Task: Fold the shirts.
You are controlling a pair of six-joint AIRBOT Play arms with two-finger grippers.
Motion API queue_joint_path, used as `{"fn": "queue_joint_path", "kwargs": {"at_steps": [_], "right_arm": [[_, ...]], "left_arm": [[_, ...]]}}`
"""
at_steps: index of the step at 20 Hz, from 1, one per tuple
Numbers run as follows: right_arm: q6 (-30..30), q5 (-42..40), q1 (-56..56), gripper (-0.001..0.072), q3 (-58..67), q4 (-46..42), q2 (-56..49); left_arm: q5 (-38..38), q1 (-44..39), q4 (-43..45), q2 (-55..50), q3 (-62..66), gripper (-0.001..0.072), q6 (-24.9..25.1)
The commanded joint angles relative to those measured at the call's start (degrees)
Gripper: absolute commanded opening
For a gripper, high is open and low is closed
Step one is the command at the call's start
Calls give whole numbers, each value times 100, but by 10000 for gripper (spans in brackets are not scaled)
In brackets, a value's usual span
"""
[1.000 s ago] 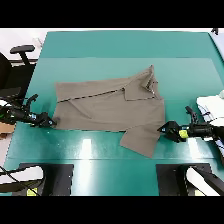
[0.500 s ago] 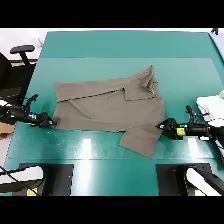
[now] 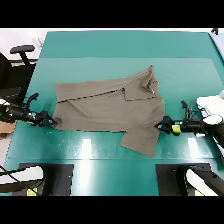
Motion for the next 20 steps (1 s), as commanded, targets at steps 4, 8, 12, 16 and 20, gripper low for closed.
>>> {"fn": "queue_joint_path", "kwargs": {"at_steps": [4, 8, 12, 16, 20], "right_arm": [[90, -612, 31, 6, 1792, 452, 1556], [125, -1320, -409, 6, 3108, 409, 2496], [-90, -240, -1010, 5, 4310, 407, 2754], [-328, 201, -1397, 6, 5921, 415, 2498], [-367, 616, -1440, 6, 6852, 452, 1561]], "left_arm": [[-1091, 7, -1646, 1539, 1311, 24, -146], [-442, 7, -2439, 3311, 2264, 24, -361], [-710, -518, -2328, 3722, 4227, 24, -1259], [-975, -817, -1224, 3547, 6612, 25, -1801], [-962, -817, -1036, 3265, 6843, 25, -1812]]}}
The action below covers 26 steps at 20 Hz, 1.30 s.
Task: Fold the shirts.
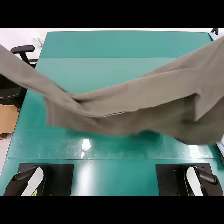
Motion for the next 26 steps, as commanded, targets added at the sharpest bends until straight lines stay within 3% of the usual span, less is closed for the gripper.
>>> {"fn": "queue_joint_path", "kwargs": {"at_steps": [1, 5, 9, 12, 18, 26], "right_arm": [[-107, 520, -92, 6, 673, 31, -772], [-767, 494, 260, 6, -369, 33, -1722], [-1370, -372, 1344, 6, -1443, -4, -2938], [-1366, -494, 1722, 6, -1530, 37, -3434], [-1290, -660, 1790, 6, -1482, 31, -2417], [-876, -1250, 1797, 6, 339, -37, -247]], "left_arm": [[39, -55, 164, -273, 118, 26, -138], [859, -55, 229, -645, -2020, 25, 341], [3016, -55, 118, -820, -5125, 25, 1150], [2739, -55, -201, -988, -5877, 25, 1572], [2380, -55, -520, -691, -4592, 25, 1637], [1825, -55, -295, -326, -208, 25, 1099]]}}
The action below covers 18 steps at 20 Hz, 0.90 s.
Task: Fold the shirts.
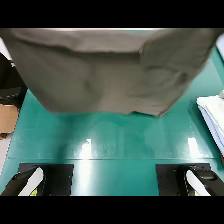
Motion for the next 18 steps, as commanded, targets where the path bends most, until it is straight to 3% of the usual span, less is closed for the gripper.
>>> {"fn": "queue_joint_path", "kwargs": {"at_steps": [1, 6, 10, 15, 18], "right_arm": [[166, -514, 2, 5, 905, -162, 778], [728, -522, 2, 5, 2155, -743, 693], [780, 94, 2, 6, 3132, -758, -177], [754, 1266, 2, 6, 2573, -1019, -1526], [535, 1217, 2, 6, 1427, -1373, -2192]], "left_arm": [[-144, 2, 372, 61, 2044, 26, -501], [-144, 2, 710, 61, 3399, 26, -691], [-175, 2, 748, 55, 3195, 26, -833], [-686, 2, 726, 17, 879, 27, -892], [-160, 2, 656, 4, -1279, 27, -518]]}}
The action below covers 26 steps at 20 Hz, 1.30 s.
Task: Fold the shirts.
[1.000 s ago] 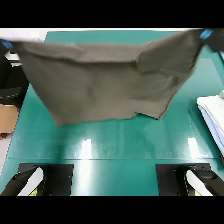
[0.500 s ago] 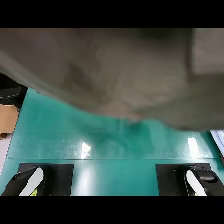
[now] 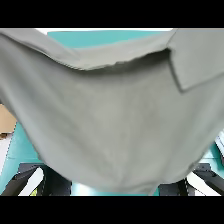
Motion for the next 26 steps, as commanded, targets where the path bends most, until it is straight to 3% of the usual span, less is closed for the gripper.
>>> {"fn": "queue_joint_path", "kwargs": {"at_steps": [1, 4, 9, 15, 18, 23, 26], "right_arm": [[-289, 149, 2, 7, -1102, -243, -844], [-621, -590, 2, 7, -1768, -227, -1593], [-887, -1307, 0, 7, -1305, -221, -2931], [-962, -1062, -85, 7, -192, -225, -4085], [-964, -940, -173, 7, -317, -229, -4177], [-1049, -649, -205, 7, -433, -227, -4170], [-1047, -1051, -157, 7, -420, -221, -4181]], "left_arm": [[732, 2, -210, -24, -2428, 27, 546], [2166, 2, -1217, -321, -4284, 27, 1591], [2590, -9, -3244, -2127, -4439, 27, 3528], [2009, -9, -3630, -3797, -3003, 28, 4017], [2072, -9, -3541, -3838, -2900, 28, 4441], [1757, -9, -3272, -3838, -2900, 28, 4424], [2221, -9, -3440, -3838, -2896, 27, 4395]]}}
